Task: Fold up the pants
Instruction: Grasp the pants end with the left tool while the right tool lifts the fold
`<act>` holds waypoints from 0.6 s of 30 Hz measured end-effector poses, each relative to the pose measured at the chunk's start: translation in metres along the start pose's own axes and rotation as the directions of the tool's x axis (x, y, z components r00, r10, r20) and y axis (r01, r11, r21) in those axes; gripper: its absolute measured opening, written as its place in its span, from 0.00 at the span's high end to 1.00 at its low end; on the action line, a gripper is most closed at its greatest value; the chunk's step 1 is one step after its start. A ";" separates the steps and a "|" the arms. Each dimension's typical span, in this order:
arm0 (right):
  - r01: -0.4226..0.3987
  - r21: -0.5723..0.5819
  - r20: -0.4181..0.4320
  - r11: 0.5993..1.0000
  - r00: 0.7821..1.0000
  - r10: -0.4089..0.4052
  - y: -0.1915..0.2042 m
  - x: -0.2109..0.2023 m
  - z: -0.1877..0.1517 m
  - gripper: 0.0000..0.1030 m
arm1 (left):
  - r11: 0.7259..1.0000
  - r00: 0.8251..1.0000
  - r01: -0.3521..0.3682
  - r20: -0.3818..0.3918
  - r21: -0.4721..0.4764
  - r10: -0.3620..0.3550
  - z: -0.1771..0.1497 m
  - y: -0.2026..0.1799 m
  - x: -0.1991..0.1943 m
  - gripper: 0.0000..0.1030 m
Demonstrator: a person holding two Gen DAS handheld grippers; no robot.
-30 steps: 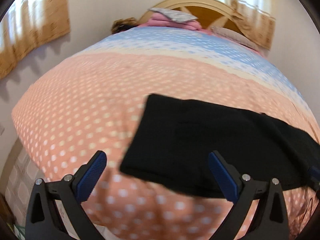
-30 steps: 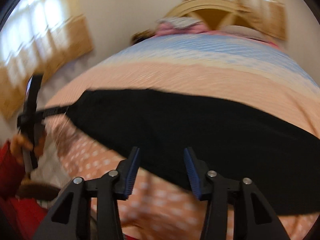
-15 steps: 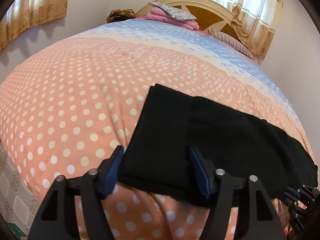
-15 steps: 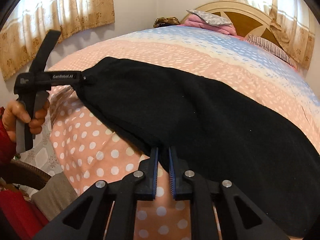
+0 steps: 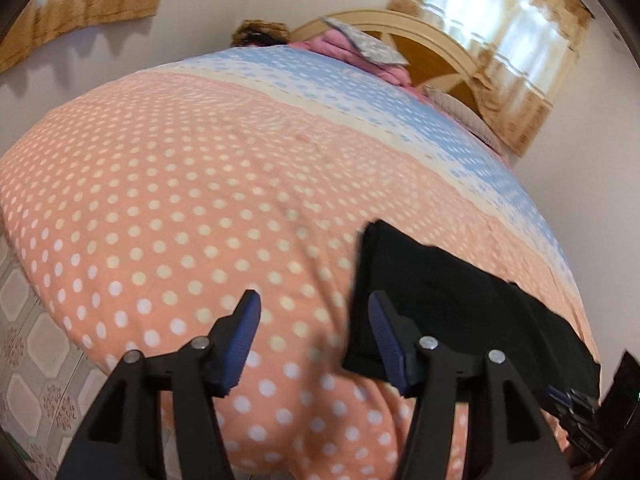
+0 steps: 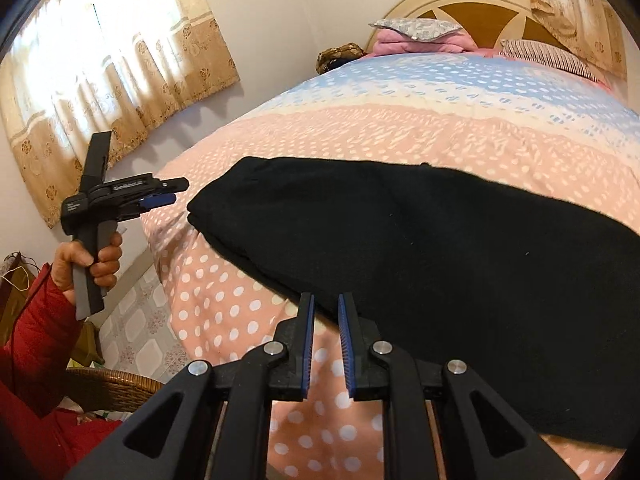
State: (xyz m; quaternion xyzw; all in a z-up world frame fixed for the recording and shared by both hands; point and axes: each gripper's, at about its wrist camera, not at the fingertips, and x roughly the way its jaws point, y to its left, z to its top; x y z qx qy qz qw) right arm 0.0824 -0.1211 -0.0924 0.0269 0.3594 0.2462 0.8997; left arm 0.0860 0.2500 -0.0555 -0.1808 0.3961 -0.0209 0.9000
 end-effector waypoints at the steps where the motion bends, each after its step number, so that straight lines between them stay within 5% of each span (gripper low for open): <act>1: -0.004 -0.001 -0.005 1.000 1.000 0.004 0.001 0.001 -0.001 0.87 | 1.000 1.000 0.016 -0.003 0.021 -0.016 -0.004 -0.004 0.000 0.43; 6: 0.041 -0.051 -0.005 0.998 0.999 -0.042 0.008 -0.003 -0.006 0.87 | 0.988 0.980 0.131 -0.142 -0.079 -0.141 -0.023 -0.022 0.036 0.33; 8: 0.064 -0.085 -0.003 0.994 0.998 -0.065 0.012 -0.008 -0.011 0.87 | 0.990 0.986 0.110 -0.116 -0.093 -0.120 -0.027 -0.026 0.031 0.31; 15: 0.045 -0.100 0.005 0.994 0.999 -0.045 0.014 -0.011 -0.017 0.85 | 0.947 0.957 0.173 -0.182 -0.272 -0.227 -0.051 -0.026 0.010 0.31; 18: -0.007 -0.042 -0.005 0.999 1.000 0.007 0.006 -0.004 -0.014 0.85 | 0.957 0.961 0.173 -0.173 -0.232 -0.216 -0.055 -0.039 0.013 0.31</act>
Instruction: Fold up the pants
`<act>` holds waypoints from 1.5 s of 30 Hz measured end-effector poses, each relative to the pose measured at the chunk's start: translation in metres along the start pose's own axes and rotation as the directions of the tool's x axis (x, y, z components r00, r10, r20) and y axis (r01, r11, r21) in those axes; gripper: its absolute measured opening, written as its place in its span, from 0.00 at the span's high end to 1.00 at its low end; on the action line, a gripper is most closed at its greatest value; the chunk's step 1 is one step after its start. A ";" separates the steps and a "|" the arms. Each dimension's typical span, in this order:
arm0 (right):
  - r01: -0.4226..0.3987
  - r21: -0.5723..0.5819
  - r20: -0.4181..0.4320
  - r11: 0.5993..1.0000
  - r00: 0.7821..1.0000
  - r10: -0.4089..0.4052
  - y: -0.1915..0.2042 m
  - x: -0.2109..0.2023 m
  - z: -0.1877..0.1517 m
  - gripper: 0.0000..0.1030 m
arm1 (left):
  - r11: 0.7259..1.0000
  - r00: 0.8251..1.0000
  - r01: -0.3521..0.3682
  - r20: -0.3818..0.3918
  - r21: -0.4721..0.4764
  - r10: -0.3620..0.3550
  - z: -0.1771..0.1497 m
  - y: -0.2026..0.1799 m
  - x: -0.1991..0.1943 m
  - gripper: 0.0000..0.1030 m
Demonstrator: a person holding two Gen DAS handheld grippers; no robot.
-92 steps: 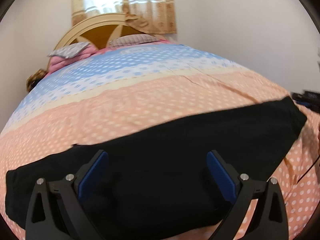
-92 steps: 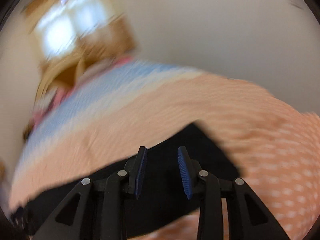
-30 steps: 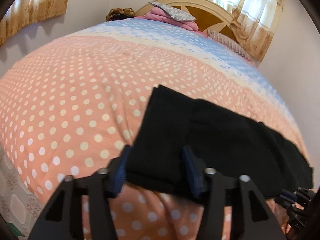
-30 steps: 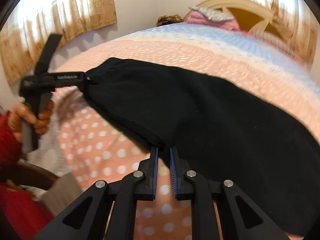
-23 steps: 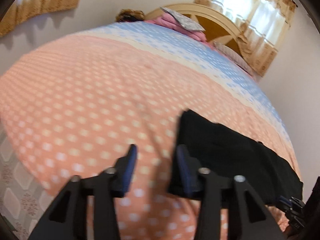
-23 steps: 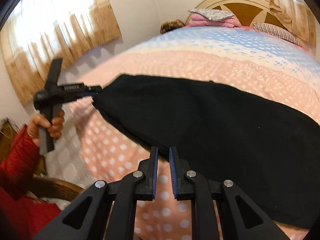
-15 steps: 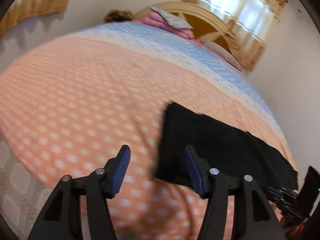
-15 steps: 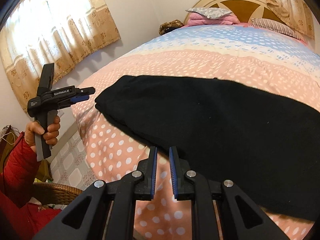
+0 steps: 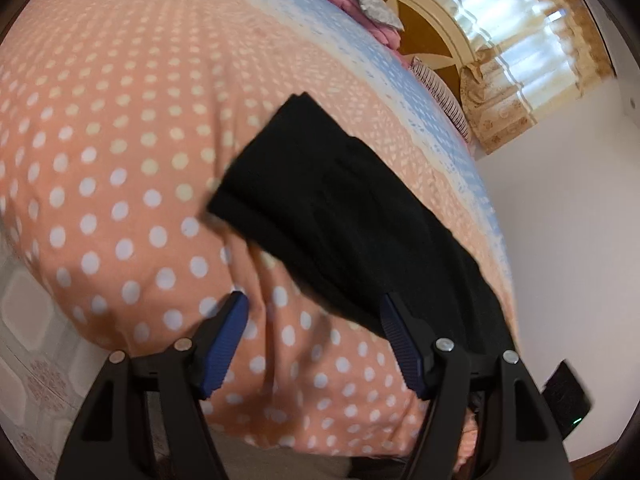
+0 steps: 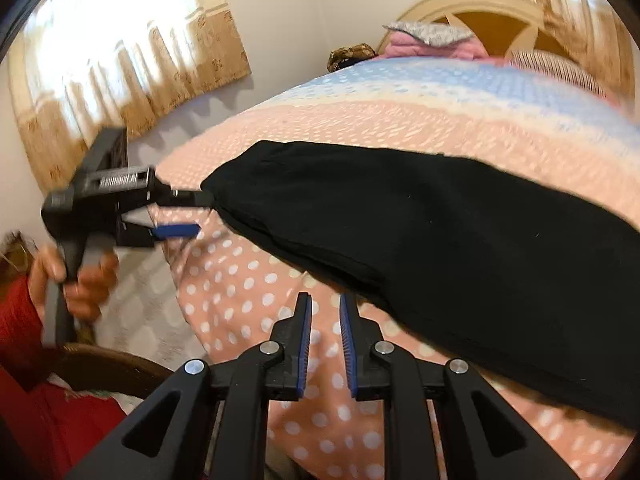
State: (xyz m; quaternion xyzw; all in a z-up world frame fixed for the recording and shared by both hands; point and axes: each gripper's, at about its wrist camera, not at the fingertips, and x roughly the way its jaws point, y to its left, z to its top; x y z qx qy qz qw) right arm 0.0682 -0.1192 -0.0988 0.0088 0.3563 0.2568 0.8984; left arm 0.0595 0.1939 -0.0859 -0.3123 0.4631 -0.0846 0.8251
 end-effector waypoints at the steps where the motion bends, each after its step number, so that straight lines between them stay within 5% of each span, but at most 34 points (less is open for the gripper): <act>1: -0.002 0.011 -0.002 1.000 1.000 0.002 -0.001 0.001 0.000 0.85 | 1.000 1.000 0.002 0.009 0.014 -0.002 0.001 -0.003 0.001 0.27; 6: -0.005 0.071 0.027 0.997 1.000 0.003 -0.013 -0.005 -0.003 0.85 | 0.998 0.996 0.048 0.076 -0.042 -0.045 0.013 -0.003 0.009 0.14; 9: -0.011 0.115 0.049 0.993 0.999 0.005 -0.021 -0.011 -0.004 0.85 | 0.998 0.990 0.029 0.141 -0.058 -0.021 0.021 -0.008 0.012 0.18; 11: -0.016 0.143 0.057 0.990 0.998 0.008 -0.027 -0.012 -0.005 0.85 | 0.996 0.987 0.044 0.157 -0.081 -0.031 0.026 -0.008 0.015 0.44; 12: -0.014 0.151 0.060 0.988 0.998 0.005 -0.029 -0.013 -0.005 0.85 | 0.995 0.988 0.026 0.154 -0.092 -0.012 0.028 -0.006 0.018 0.69; 13: -0.012 0.162 0.066 0.987 0.998 0.002 -0.031 -0.014 -0.005 0.85 | 0.995 0.987 0.009 0.158 -0.099 0.007 0.028 -0.003 0.019 0.83; 15: 0.002 0.184 0.078 0.983 0.997 -0.017 -0.035 -0.017 -0.005 0.85 | 0.996 0.985 0.027 0.173 -0.090 -0.011 0.028 0.000 0.017 0.86; 21: -0.007 0.273 0.136 0.962 0.990 -0.031 -0.061 -0.037 0.006 0.85 | 0.999 0.977 0.025 0.213 -0.026 -0.019 0.040 -0.001 -0.004 0.87; 26: -0.017 0.269 0.176 0.963 0.984 -0.032 -0.075 -0.036 0.031 0.85 | 0.994 0.984 -0.102 0.153 0.042 0.094 0.030 0.000 0.013 0.87; 31: 0.004 0.214 -0.048 0.977 0.999 0.006 -0.067 0.025 0.026 0.85 | 0.995 0.985 -0.090 0.153 0.048 0.081 0.024 0.009 0.016 0.84; 37: -0.016 0.162 0.098 0.987 0.995 0.000 -0.061 0.013 0.080 0.85 | 0.997 0.985 -0.076 0.160 0.031 0.070 0.023 0.014 0.016 0.82; 39: -0.006 0.162 0.025 0.987 1.000 0.002 -0.065 0.047 0.099 0.85 | 0.998 0.985 -0.064 0.159 0.019 0.061 0.022 0.017 0.015 0.82; 41: 0.123 0.176 -0.151 0.977 0.984 -0.097 -0.076 0.101 0.103 0.86 | 0.998 0.985 -0.063 0.160 0.013 0.060 0.020 0.018 0.015 0.82; 45: 0.071 0.313 -0.057 0.947 0.997 -0.056 -0.096 0.117 0.118 0.87 | 0.997 0.983 -0.074 0.168 0.027 0.068 0.017 0.015 0.015 0.81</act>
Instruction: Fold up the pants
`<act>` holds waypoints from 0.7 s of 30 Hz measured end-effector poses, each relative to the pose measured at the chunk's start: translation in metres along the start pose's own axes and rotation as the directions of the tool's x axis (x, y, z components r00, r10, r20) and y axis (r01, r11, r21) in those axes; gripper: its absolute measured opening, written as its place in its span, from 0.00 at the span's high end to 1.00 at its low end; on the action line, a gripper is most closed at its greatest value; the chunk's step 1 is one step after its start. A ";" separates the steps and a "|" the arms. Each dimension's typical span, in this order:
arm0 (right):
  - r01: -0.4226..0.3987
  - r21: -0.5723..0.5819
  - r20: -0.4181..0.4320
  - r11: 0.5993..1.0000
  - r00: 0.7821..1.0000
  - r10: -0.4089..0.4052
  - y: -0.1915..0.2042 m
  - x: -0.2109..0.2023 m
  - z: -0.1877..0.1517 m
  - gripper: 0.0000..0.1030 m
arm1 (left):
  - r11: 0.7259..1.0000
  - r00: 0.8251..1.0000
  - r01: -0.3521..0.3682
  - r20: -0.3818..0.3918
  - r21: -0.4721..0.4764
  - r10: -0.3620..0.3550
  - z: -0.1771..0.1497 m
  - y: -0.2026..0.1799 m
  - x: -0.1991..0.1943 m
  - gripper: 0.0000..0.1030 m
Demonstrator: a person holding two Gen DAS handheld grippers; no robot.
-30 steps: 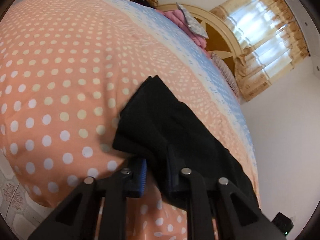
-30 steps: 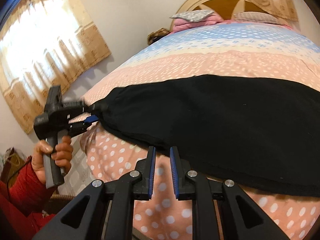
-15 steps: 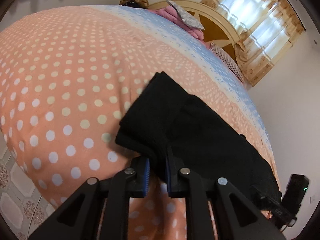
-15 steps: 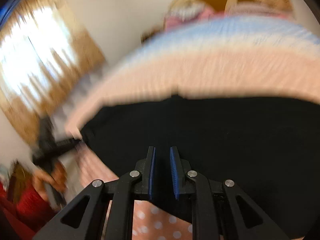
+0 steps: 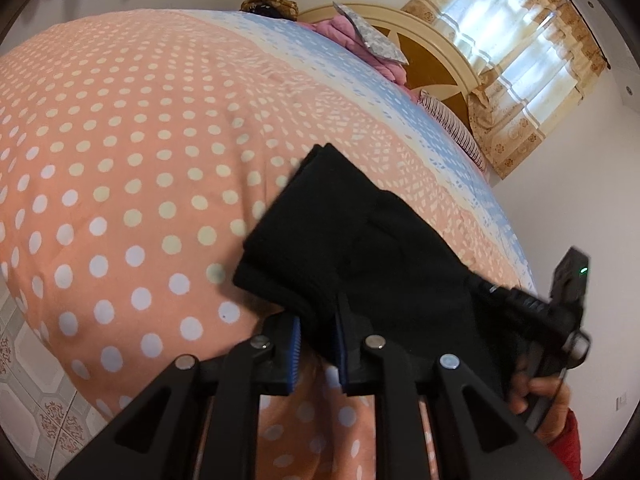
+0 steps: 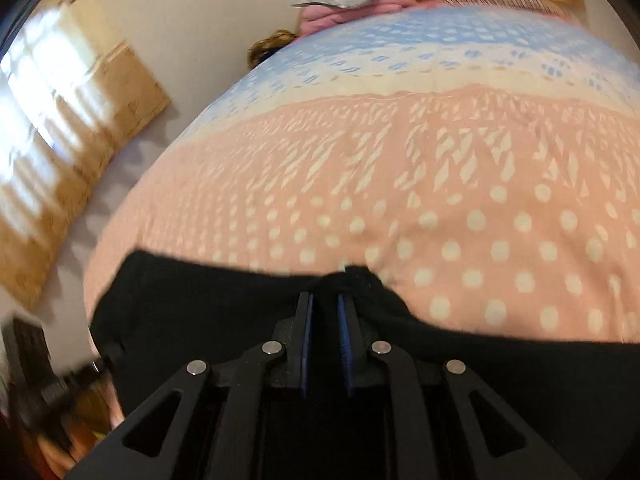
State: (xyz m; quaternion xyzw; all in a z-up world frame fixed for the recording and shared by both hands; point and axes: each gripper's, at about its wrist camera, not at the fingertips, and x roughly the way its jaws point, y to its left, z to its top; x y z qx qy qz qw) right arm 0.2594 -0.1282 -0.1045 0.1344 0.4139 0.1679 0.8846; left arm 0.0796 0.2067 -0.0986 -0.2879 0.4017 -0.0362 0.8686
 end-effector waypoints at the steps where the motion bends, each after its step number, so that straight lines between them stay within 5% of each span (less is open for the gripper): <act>1: -0.011 0.011 0.019 1.000 1.000 0.011 0.002 -0.005 0.002 0.87 | 1.000 1.000 0.002 -0.002 -0.004 -0.002 0.000 0.000 0.000 0.81; 4: -0.105 -0.016 0.166 0.994 0.980 0.107 0.003 -0.053 0.002 0.87 | 1.000 1.000 0.012 -0.006 -0.018 -0.012 0.000 0.001 0.000 0.81; 6: -0.065 -0.026 0.218 0.998 0.974 0.069 -0.009 -0.087 -0.001 0.87 | 1.000 1.000 0.010 -0.005 -0.023 -0.011 -0.001 0.000 0.001 0.81; 11: 0.094 -0.065 0.031 0.994 0.995 -0.092 -0.071 -0.091 -0.022 0.94 | 1.000 1.000 -0.009 0.011 -0.010 0.009 -0.002 -0.002 0.000 0.81; 13: 0.008 0.037 0.110 0.999 0.994 -0.012 -0.096 -0.103 -0.025 0.94 | 1.000 1.000 -0.028 0.012 0.004 0.028 -0.002 -0.005 -0.001 0.81; 14: 0.020 0.107 0.162 0.994 0.986 -0.037 -0.105 -0.113 -0.027 0.92 | 0.999 0.999 -0.033 0.009 0.007 0.033 0.000 -0.006 -0.002 0.80; 16: 0.011 0.207 0.318 0.978 0.945 -0.078 -0.110 -0.139 -0.037 0.89 | 0.999 0.999 -0.040 0.000 0.002 0.040 0.004 -0.006 -0.006 0.75; 18: -0.004 0.205 0.349 0.979 0.935 -0.069 -0.110 -0.151 -0.047 0.89 | 0.997 0.997 -0.081 0.008 0.001 0.081 0.009 -0.008 -0.015 0.63; 21: 0.106 0.173 0.312 0.979 0.937 -0.156 -0.104 -0.168 -0.064 0.89 | 0.974 0.969 -0.219 0.127 0.052 0.211 0.011 -0.019 -0.041 0.55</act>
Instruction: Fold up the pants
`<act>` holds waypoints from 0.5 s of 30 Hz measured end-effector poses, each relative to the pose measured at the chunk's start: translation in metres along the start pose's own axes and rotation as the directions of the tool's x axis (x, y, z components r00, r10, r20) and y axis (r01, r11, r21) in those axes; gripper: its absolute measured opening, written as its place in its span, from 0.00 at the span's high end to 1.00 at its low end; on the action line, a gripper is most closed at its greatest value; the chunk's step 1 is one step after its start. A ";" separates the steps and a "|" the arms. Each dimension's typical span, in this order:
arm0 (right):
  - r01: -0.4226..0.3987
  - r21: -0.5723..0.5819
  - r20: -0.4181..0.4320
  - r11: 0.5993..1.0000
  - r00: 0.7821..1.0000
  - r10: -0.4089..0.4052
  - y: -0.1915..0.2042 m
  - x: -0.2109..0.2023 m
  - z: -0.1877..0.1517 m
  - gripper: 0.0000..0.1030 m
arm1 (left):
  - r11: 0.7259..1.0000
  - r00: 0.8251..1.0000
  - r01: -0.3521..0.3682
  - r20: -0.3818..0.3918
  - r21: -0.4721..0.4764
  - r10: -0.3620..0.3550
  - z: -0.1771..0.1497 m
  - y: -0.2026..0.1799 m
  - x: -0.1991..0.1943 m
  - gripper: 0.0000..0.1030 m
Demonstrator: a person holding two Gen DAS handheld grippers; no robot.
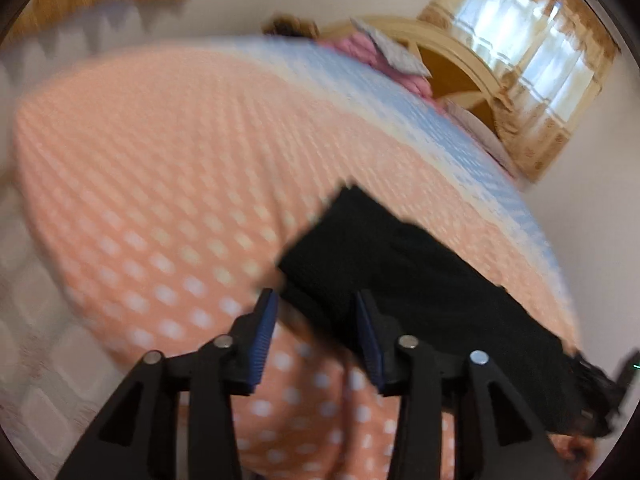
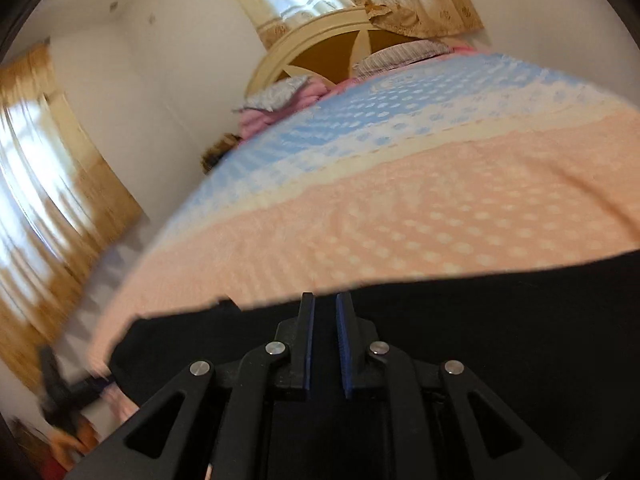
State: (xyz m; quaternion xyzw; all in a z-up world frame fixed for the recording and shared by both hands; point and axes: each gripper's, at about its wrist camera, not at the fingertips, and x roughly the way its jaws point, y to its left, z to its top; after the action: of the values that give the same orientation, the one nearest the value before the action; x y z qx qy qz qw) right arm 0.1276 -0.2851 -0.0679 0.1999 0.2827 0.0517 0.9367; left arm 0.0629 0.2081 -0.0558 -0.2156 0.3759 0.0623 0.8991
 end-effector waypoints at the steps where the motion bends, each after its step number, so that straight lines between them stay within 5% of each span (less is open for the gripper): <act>1: 0.016 0.005 0.003 1.000 1.000 -0.016 -0.008 -0.013 -0.005 0.89 | 0.997 0.996 -0.069 0.053 0.032 0.067 0.002 -0.004 -0.009 0.50; 3: 0.073 0.068 0.038 0.995 0.996 -0.075 -0.038 -0.050 -0.008 0.89 | 0.982 0.976 -0.174 0.148 0.080 0.161 0.008 -0.014 -0.024 0.38; 5: 0.152 0.172 0.107 0.973 0.979 -0.172 -0.080 -0.092 -0.008 0.83 | 0.976 0.968 -0.190 0.183 0.108 0.168 0.015 -0.026 -0.027 0.37; 8: 0.249 0.328 0.182 0.911 0.930 -0.319 -0.142 -0.147 -0.009 0.42 | 0.972 0.976 -0.132 0.197 0.193 0.093 0.020 -0.060 -0.024 0.37; 11: 0.286 0.440 0.226 0.851 0.882 -0.413 -0.194 -0.193 -0.008 0.41 | 0.943 0.985 -0.023 0.171 0.332 -0.037 0.016 -0.112 -0.018 0.36; 15: 0.392 0.469 0.196 0.792 0.828 -0.525 -0.252 -0.229 0.003 0.41 | 0.854 0.975 0.116 0.106 0.508 -0.196 -0.008 -0.193 -0.009 0.35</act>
State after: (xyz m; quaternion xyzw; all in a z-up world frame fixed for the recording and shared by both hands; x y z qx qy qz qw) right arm -0.0664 -0.5646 -0.0510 0.3212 0.1738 -0.2731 0.8900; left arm 0.1041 0.0312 0.0117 -0.0005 0.2898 -0.0935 0.9525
